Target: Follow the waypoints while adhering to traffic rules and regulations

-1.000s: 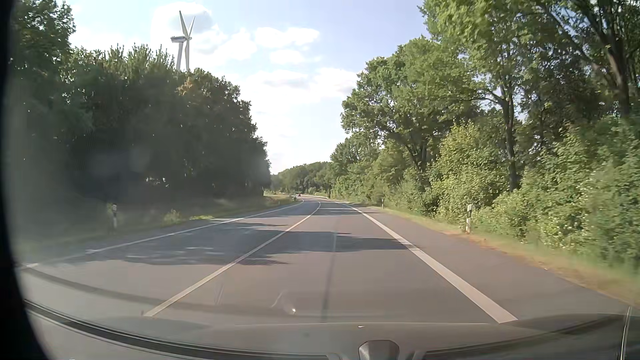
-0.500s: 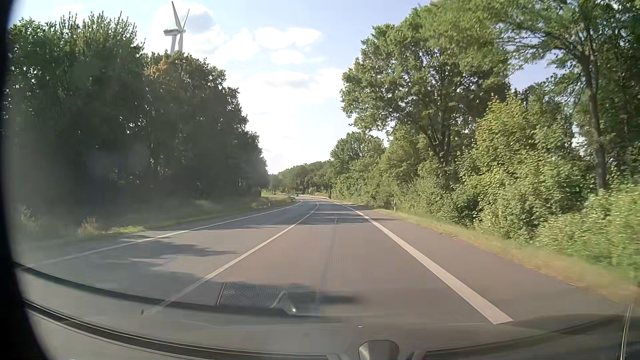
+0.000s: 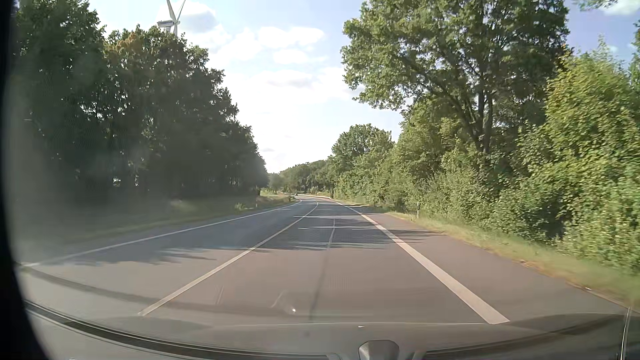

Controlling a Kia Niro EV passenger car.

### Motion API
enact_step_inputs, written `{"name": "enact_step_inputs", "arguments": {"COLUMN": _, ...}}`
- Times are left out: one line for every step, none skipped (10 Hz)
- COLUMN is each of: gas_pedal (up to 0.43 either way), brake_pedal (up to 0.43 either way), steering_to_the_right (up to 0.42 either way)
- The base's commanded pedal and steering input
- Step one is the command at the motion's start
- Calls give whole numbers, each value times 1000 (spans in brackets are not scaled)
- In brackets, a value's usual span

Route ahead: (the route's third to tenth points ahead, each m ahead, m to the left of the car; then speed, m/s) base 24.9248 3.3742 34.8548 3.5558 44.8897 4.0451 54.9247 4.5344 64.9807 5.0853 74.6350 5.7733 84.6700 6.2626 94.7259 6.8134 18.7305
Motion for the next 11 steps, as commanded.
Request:
{"name": "enact_step_inputs", "arguments": {"gas_pedal": 138, "brake_pedal": 6, "steering_to_the_right": -2}}
{"name": "enact_step_inputs", "arguments": {"gas_pedal": 138, "brake_pedal": 6, "steering_to_the_right": -2}}
{"name": "enact_step_inputs", "arguments": {"gas_pedal": 138, "brake_pedal": 6, "steering_to_the_right": -2}}
{"name": "enact_step_inputs", "arguments": {"gas_pedal": 138, "brake_pedal": 6, "steering_to_the_right": -2}}
{"name": "enact_step_inputs", "arguments": {"gas_pedal": 138, "brake_pedal": 6, "steering_to_the_right": -2}}
{"name": "enact_step_inputs", "arguments": {"gas_pedal": 138, "brake_pedal": 6, "steering_to_the_right": -2}}
{"name": "enact_step_inputs", "arguments": {"gas_pedal": 138, "brake_pedal": 6, "steering_to_the_right": -2}}
{"name": "enact_step_inputs", "arguments": {"gas_pedal": 138, "brake_pedal": 6, "steering_to_the_right": -2}}
{"name": "enact_step_inputs", "arguments": {"gas_pedal": 150, "brake_pedal": 6, "steering_to_the_right": -2}}
{"name": "enact_step_inputs", "arguments": {"gas_pedal": 157, "brake_pedal": 6, "steering_to_the_right": -3}}
{"name": "enact_step_inputs", "arguments": {"gas_pedal": 157, "brake_pedal": 6, "steering_to_the_right": -3}}
